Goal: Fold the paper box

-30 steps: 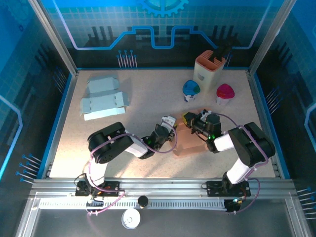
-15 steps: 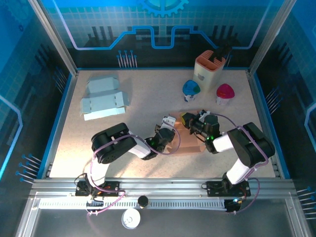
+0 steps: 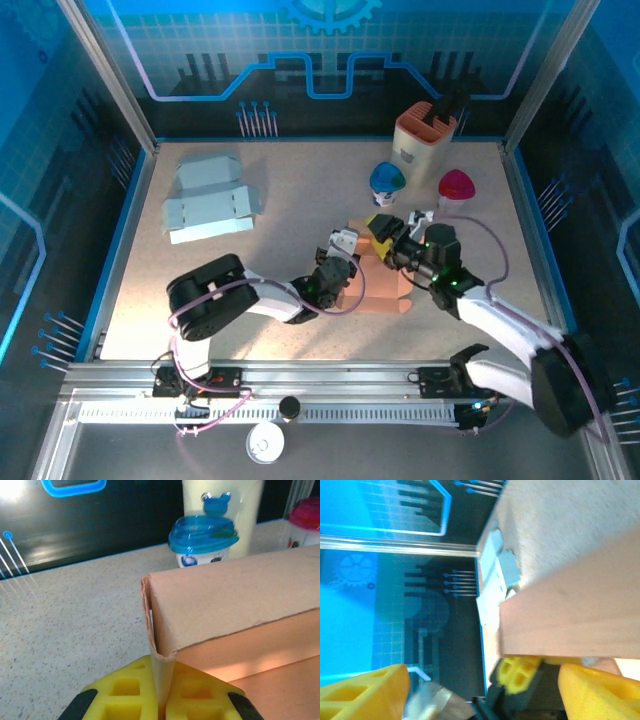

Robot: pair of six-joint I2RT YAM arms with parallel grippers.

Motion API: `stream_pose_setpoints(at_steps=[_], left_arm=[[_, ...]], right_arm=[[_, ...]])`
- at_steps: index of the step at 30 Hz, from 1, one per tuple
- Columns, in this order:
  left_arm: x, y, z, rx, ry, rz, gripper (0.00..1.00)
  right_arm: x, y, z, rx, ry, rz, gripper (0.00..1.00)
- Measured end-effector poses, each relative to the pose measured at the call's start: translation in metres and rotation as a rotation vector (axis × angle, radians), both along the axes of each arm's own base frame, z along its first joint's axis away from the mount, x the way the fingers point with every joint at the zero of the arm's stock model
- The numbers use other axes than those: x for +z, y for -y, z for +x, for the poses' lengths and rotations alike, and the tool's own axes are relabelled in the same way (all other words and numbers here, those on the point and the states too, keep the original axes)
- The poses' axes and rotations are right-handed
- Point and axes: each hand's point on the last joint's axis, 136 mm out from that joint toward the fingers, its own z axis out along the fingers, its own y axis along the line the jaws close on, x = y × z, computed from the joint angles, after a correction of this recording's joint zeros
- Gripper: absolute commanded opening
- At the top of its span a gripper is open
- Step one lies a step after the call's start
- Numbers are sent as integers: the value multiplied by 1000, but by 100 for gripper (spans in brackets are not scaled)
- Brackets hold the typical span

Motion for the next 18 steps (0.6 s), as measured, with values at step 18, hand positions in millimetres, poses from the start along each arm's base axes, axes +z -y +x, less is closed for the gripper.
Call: stream_pose_setpoints(at_steps=[18], left_arm=[[26,-68,-6,128,-263,-54,0]], right_arm=[[34,53,21,-45,28,-318,62]])
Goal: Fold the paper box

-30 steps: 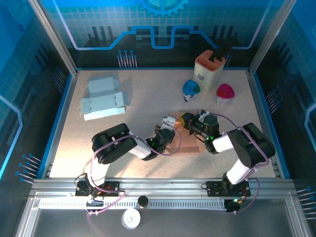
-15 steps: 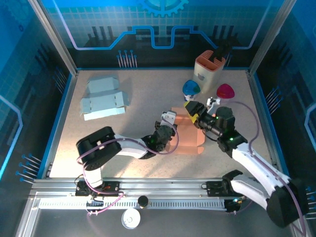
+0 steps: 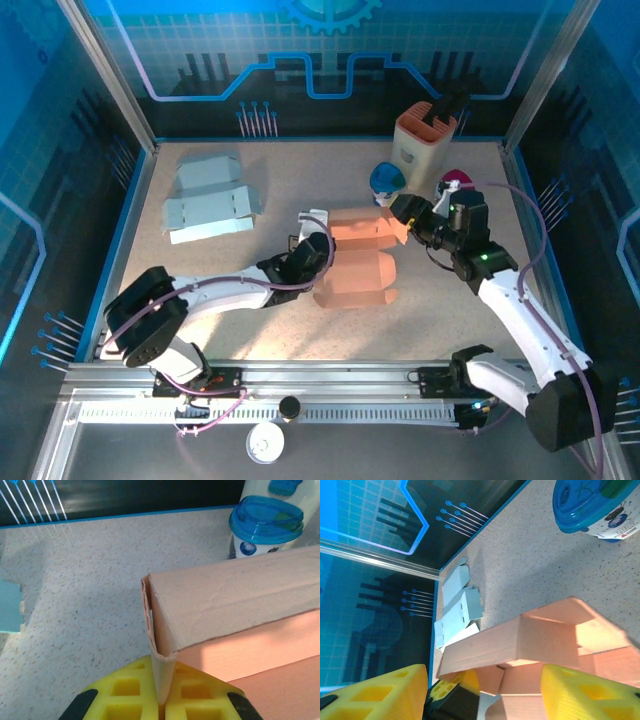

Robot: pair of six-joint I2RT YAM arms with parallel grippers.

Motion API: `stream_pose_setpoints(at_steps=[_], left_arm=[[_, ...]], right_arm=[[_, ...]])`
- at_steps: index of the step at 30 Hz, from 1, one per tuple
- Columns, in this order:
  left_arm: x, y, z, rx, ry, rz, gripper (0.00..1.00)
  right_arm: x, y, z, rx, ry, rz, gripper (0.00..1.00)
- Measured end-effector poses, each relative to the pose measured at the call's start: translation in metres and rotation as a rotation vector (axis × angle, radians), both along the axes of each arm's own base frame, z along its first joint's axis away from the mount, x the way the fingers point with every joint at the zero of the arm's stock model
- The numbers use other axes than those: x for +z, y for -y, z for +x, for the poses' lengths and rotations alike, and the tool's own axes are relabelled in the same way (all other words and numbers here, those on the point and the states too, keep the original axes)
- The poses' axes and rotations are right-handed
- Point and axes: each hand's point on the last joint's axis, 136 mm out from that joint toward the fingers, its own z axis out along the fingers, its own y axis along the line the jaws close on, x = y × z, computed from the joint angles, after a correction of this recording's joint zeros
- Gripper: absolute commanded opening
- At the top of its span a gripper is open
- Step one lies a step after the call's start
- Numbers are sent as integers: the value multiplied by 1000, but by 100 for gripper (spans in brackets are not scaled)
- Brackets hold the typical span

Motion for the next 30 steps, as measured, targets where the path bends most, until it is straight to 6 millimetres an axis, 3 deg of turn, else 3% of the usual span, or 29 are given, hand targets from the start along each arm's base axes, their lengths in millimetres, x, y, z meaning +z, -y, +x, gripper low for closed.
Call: stream_pose_setpoints(at_steps=[7,15,21,30], left_arm=[[7,-21,-5,36,-47,-28,0],[11,-34,-5,19,-113,-104,0],[30,-54,2,29,-132,-226,0],[27,-50,-4,-8,-166,-236,0]], right_arm=[[-10,1,-9,9,-10,-19,63],[-50,0,-14,49,-52,-24,56],[-43,-9,-9,103,-3,7,58],[-55,-37,-14,171,-11,42,60]])
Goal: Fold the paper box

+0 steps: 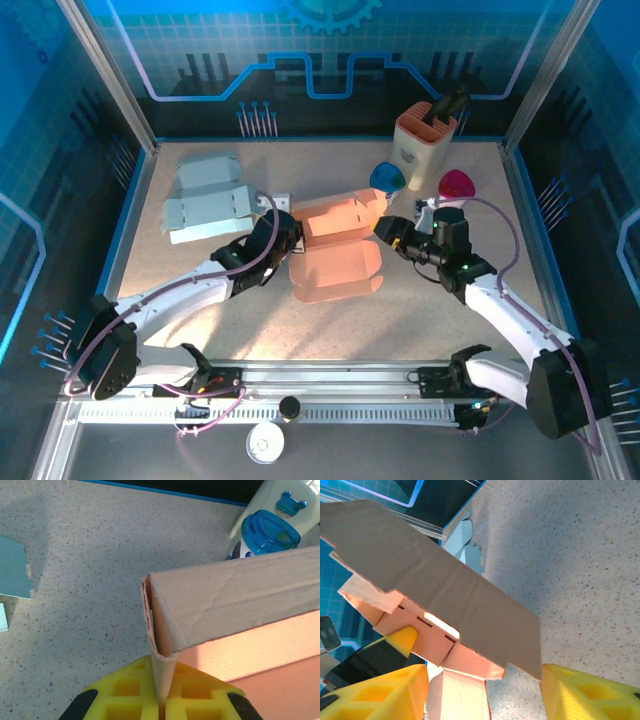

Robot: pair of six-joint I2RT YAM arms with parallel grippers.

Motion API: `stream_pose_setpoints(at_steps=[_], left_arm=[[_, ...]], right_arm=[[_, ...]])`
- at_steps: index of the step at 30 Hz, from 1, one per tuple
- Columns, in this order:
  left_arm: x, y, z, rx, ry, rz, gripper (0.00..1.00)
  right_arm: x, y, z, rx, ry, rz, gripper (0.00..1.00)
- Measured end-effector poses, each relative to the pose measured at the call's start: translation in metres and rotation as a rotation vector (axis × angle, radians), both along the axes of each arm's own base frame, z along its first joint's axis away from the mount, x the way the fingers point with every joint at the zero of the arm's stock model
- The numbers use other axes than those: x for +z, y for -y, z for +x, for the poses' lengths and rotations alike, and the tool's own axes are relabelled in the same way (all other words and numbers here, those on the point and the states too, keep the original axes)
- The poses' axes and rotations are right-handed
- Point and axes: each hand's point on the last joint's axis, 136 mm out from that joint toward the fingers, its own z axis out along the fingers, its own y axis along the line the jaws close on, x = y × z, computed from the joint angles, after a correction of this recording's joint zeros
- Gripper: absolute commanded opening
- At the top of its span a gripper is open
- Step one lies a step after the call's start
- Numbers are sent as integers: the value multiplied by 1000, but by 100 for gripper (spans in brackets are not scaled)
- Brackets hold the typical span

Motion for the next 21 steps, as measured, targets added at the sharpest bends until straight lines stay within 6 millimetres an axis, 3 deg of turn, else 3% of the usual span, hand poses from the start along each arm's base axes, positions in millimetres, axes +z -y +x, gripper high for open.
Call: stream_pose_setpoints(at_steps=[11,21], left_arm=[[-7,4,0,-12,-20,1,0],[-11,8,4,-16,-19,-8,0]], right_arm=[[-3,-12,8,-21,-20,86,58],[8,-13,11,-62,-7,193,60]])
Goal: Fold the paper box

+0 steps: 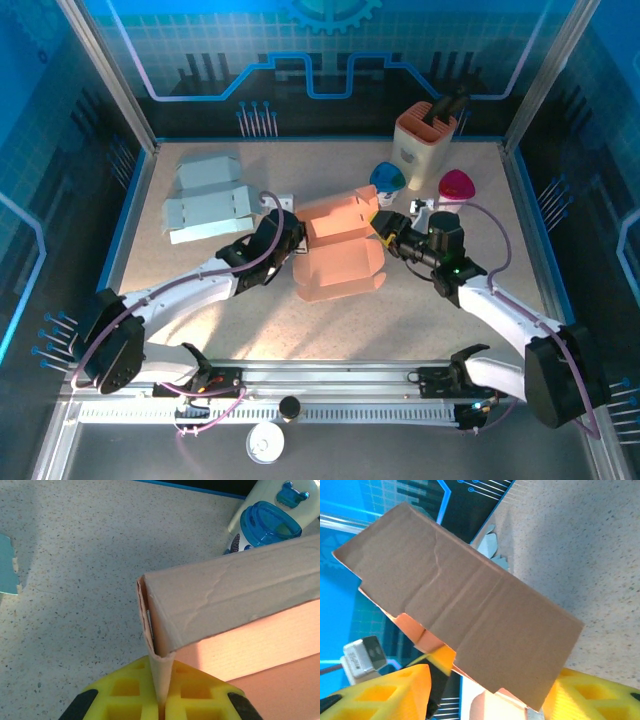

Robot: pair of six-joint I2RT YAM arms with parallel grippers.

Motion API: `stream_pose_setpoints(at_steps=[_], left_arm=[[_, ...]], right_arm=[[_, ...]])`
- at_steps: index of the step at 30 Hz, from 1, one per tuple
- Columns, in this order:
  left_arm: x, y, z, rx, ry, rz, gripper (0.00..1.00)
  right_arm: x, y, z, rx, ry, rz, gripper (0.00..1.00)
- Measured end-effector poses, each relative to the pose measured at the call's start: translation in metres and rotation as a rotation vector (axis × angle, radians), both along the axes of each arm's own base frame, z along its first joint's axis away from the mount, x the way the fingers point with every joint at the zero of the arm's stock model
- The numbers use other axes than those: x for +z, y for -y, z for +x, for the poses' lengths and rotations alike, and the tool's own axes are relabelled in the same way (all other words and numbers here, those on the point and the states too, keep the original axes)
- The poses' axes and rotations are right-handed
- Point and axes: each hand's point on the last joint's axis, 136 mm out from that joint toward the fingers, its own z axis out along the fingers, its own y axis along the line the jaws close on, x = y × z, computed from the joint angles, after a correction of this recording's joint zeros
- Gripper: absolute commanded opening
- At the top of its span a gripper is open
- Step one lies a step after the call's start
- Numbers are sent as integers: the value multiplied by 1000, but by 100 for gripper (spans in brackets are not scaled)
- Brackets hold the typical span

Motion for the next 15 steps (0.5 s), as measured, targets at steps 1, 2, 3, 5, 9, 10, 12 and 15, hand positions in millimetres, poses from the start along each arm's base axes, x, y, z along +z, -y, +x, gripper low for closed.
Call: stream_pose_setpoints(at_steps=[1,2,3,5,9,10,12,15], left_arm=[[0,1,0,-2,-1,-2,0],[-1,1,0,-3,0,-3,0],[0,2,1,-4,0,-4,0],[0,3,1,-6,3,-8,0],[2,4,2,-8,9,-15,0],[2,4,2,-9,10,-16,0],[3,4,2,-9,12,-18,0],[4,5,3,-9,17,-22,0]], right_arm=[[1,0,0,-3,-1,16,62],[1,0,0,-5,1,25,62],[2,0,0,-8,1,41,63],[4,0,0,-13,4,61,66],[10,1,0,-25,11,91,73],[13,1,0,-28,16,101,75],[16,1,1,-31,25,111,78],[19,1,1,-32,27,122,80]])
